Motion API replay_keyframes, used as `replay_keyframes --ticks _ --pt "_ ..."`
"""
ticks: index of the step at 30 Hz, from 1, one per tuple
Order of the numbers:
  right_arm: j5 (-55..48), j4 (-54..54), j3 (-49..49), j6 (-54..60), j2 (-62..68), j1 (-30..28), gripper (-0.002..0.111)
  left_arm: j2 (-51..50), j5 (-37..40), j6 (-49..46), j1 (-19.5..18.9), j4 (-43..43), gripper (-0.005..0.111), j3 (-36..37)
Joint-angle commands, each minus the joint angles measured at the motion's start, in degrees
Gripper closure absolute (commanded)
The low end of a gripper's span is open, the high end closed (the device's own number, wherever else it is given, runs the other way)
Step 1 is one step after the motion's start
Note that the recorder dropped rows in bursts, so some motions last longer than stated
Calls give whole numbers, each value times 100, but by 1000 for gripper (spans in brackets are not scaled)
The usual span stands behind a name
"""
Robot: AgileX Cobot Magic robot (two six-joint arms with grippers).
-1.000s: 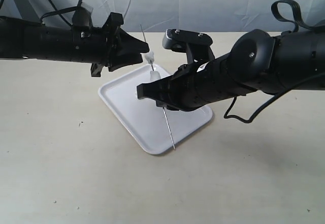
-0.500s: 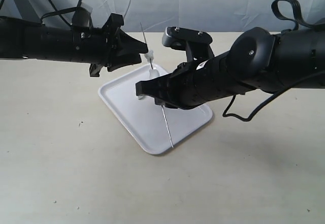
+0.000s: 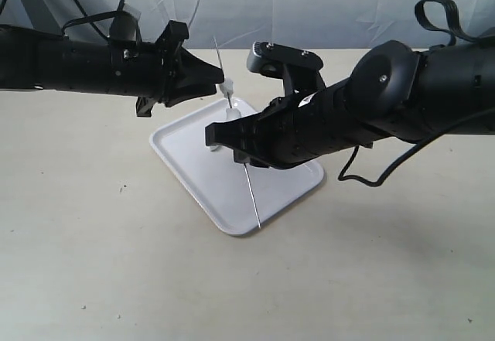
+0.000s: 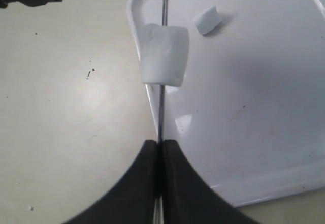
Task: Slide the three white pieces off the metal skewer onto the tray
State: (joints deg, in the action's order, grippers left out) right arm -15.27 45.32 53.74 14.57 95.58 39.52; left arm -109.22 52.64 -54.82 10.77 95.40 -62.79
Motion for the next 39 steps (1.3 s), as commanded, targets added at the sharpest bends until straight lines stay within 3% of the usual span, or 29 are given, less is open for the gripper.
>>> replay_keyframes --ticks 1,7,13,20,23,30,39 --pt "0 139 24 37 17 -12 109 52 -10 -65 19 -9 86 -6" --pt "0 273 30 48 17 -12 109 52 -130 -77 19 -141 85 -6" --pt "-147 296 114 386 17 -12 109 52 -122 -77 19 -155 68 -6" --pt "-250 296 195 386 17 -12 109 52 -133 -77 19 -155 68 -6" --pt "-262 296 195 386 17 -12 109 52 -133 -77 19 -143 70 -6" --pt "-285 275 195 386 17 -12 109 52 -133 -65 19 -134 88 -6" --pt "-557 261 195 386 17 -12 109 52 -430 -88 19 148 88 -6"
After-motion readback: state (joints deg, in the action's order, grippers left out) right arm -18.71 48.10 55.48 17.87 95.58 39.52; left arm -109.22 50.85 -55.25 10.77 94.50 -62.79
